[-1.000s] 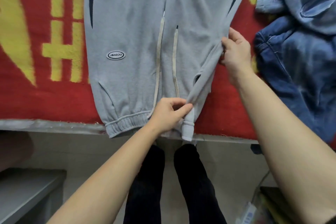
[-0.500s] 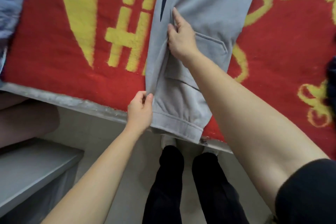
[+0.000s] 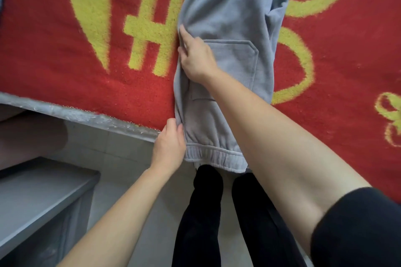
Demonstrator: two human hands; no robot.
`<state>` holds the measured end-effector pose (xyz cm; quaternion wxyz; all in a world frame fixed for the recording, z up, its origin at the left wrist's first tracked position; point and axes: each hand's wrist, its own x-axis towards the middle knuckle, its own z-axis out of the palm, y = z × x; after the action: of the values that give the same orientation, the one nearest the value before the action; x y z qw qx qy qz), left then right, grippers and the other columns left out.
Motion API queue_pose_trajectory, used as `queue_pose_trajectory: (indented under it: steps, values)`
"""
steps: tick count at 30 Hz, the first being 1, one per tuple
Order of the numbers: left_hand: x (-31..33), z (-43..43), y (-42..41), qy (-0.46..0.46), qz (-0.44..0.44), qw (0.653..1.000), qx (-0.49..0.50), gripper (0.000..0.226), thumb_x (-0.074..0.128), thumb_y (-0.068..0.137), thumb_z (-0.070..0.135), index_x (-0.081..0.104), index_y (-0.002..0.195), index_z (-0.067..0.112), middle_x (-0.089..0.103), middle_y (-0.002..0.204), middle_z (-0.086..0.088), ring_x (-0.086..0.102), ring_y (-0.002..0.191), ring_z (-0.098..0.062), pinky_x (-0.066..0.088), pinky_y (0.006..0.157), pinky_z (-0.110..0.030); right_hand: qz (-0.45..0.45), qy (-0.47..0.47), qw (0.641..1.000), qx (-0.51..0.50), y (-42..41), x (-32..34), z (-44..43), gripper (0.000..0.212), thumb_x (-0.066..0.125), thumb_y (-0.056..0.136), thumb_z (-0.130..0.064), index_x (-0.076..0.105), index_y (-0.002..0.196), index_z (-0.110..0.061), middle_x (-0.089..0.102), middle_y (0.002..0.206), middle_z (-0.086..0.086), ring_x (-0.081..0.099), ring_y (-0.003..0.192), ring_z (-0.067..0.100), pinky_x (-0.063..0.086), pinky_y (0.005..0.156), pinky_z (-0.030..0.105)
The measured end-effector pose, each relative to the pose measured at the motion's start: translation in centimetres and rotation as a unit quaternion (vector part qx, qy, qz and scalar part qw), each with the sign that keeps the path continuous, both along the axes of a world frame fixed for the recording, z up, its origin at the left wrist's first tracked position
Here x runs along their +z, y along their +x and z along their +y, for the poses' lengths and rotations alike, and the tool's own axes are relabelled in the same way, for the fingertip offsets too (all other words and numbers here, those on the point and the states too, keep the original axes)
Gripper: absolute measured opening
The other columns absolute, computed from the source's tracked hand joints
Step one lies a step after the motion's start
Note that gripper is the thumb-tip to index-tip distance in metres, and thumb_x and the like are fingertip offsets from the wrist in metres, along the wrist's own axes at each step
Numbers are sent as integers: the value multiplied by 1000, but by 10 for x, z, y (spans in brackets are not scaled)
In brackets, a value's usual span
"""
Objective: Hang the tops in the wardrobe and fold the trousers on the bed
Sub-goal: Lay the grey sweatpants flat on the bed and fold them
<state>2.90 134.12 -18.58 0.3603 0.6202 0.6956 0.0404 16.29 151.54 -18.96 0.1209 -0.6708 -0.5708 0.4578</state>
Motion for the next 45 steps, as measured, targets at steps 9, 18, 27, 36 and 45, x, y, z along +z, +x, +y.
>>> queue_pose_trajectory:
  steps: [9,18,27,36,45]
  values:
    - [14,66,13,61,65,996,-7,49,47,90,15,42,138,7,47,132,-17,45,121,-36,39,98,-48,-246,273,930,-17,83,27,-7,47,41,97,-19,51,143,-18,43,148,16,41,136,31,32,109,42]
    - [-19,206,71,71,188,949,-242,64,26,101,52,15,157,23,1,165,-6,1,152,-25,12,119,-55,-349,54,935,-23,168,-30,-15,65,20,103,-50,5,159,-19,-1,167,7,3,152,36,9,120,57]
    - [-12,221,77,28,234,936,-263,63,28,100,56,19,155,27,7,165,-5,9,151,-26,24,115,-50,-304,-3,952,-20,167,-35,-1,68,22,100,-56,2,158,-27,-11,166,4,-8,151,37,-1,118,59]
    - [-1,225,86,-1,261,931,-257,63,32,99,55,20,155,28,7,165,-3,8,151,-23,28,114,-47,-273,8,962,-22,169,-33,-3,69,29,99,-56,6,158,-28,-10,166,4,-6,150,38,-2,116,59]
    - [13,241,89,-66,258,924,-276,64,36,97,57,25,154,29,14,164,-4,13,150,-23,33,112,-43,-265,-42,963,40,182,-5,12,66,24,99,-60,10,157,-31,-2,166,6,5,148,39,10,115,57]
